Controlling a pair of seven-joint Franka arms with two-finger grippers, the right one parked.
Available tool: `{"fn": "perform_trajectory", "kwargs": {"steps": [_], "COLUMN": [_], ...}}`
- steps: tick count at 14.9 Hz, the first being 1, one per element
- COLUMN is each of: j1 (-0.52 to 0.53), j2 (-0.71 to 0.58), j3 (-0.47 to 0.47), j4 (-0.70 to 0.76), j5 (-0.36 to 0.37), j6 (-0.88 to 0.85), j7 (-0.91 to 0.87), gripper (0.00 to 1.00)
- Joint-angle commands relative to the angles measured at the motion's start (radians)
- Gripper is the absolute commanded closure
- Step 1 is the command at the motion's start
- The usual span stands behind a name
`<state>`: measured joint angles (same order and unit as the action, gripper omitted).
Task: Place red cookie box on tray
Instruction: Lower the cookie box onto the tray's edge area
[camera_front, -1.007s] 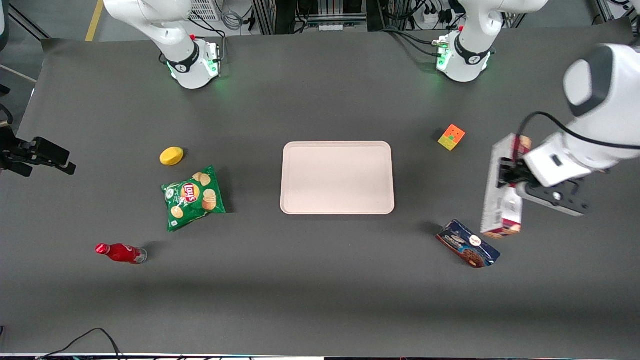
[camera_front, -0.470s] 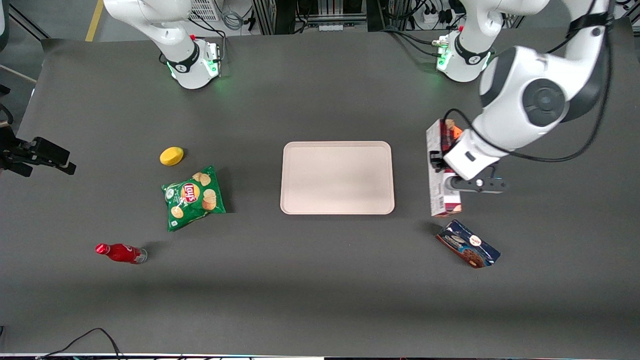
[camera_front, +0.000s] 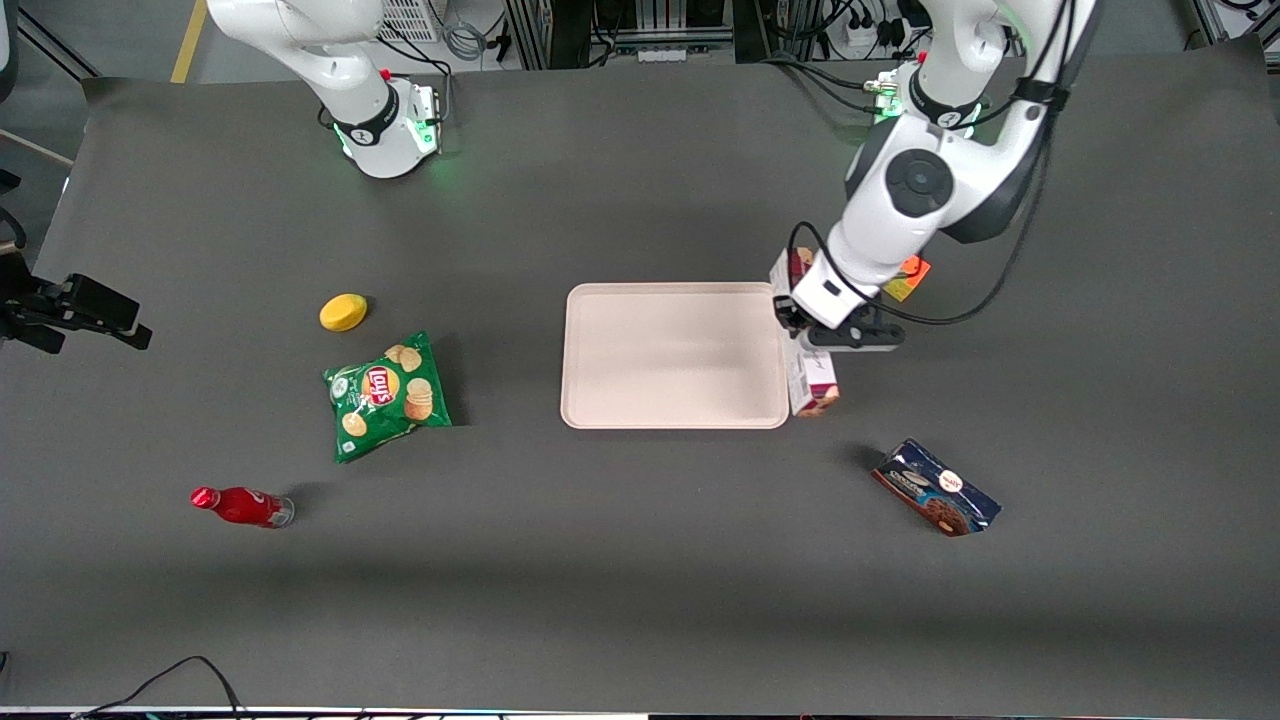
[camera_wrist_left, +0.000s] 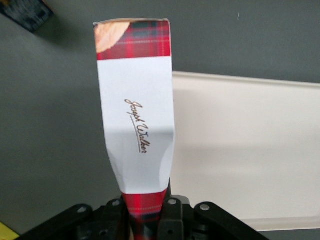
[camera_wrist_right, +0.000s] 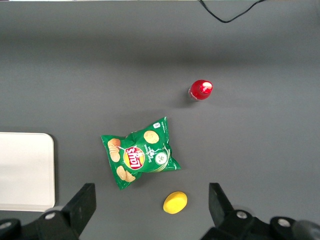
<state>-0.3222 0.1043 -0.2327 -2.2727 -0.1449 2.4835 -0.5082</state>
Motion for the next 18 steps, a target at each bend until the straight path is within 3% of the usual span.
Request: {"fn": "perform_trajectory", "kwargs": {"steps": [1,12,16,18], "j1": [-0.011,-0.090,-0.103,-0.103], "j2": [-0.040,0.127,0.149,0.150], "j3": [-0.043,-0.045,-0.040,-0.031], "j4": [-0.097,-0.096,-0.094,-0.090], "j5": [0.018,0.028,0.027,0.028], "j6": [0.090,0.242,0.242,0.242], "j7": [-0.085,-0.118,-0.124,-0.121], "gripper": [0.90,0.87,0.81,0.72]}}
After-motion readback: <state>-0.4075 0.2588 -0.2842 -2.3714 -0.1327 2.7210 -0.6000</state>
